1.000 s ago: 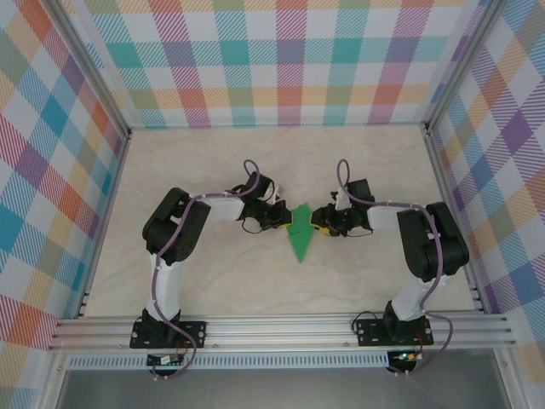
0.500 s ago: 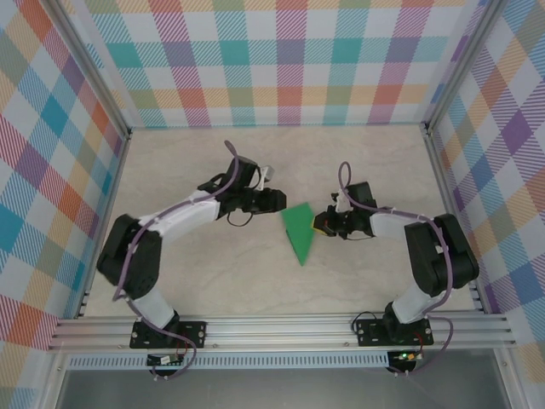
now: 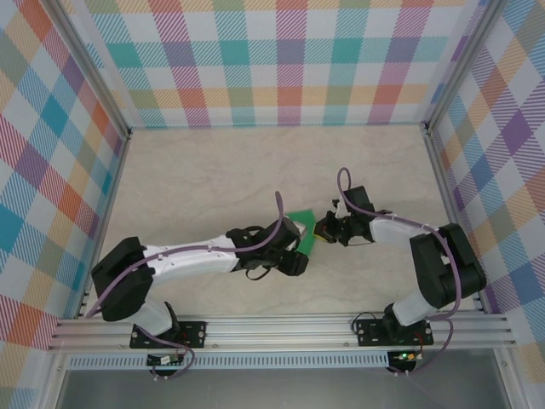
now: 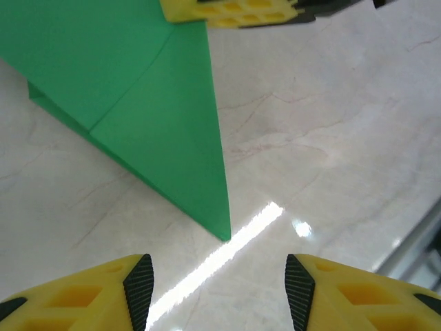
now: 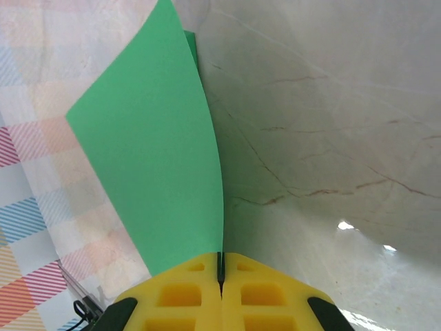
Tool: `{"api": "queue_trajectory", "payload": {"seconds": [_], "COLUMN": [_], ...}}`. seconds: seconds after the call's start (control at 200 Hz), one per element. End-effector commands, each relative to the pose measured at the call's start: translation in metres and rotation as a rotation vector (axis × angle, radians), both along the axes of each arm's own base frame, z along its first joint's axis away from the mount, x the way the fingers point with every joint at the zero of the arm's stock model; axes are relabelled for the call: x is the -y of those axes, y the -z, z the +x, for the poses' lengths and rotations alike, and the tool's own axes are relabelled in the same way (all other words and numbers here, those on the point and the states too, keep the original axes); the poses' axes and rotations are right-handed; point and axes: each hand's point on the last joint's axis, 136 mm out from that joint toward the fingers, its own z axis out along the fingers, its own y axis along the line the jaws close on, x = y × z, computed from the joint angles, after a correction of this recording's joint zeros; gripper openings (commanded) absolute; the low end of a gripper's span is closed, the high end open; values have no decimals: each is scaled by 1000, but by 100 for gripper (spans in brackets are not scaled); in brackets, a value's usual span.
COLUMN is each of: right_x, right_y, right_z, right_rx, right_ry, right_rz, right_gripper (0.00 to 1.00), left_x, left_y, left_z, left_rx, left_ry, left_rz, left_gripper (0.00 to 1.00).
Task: Fold a paper plane with a square sheet of paper (fold left side to right side)
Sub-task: Fold the wing for the fifth time at the center of the table.
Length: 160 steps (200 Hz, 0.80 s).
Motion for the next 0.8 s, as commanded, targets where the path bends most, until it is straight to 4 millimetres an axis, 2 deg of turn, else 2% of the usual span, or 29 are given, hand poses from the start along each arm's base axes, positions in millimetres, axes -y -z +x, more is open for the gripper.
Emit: {"api": "queue_trajectory", "payload": {"seconds": [0.0,0.435,0.725,0.795], "right_x": [4,2,-3,-2], "right_y": [0,-3,-5,-4], "right_z": [-9,-14,-15,-15], "right_rx": [-34,-63,-83,-85], "right_ry": [30,36,45,45], "right_rz": [-21,-29,-22,-30], "right_gripper": [0,0,0,0], "left_x": [7,28,35,37], "left_y": [2,30,40,35], "left_z": [11,25,26,24], "left_rx": [94,166,185,196], "left_ry": [-8,23,37,40], "left_rz": [92,265,314,292], "left_gripper": [57,60,58,58]}}
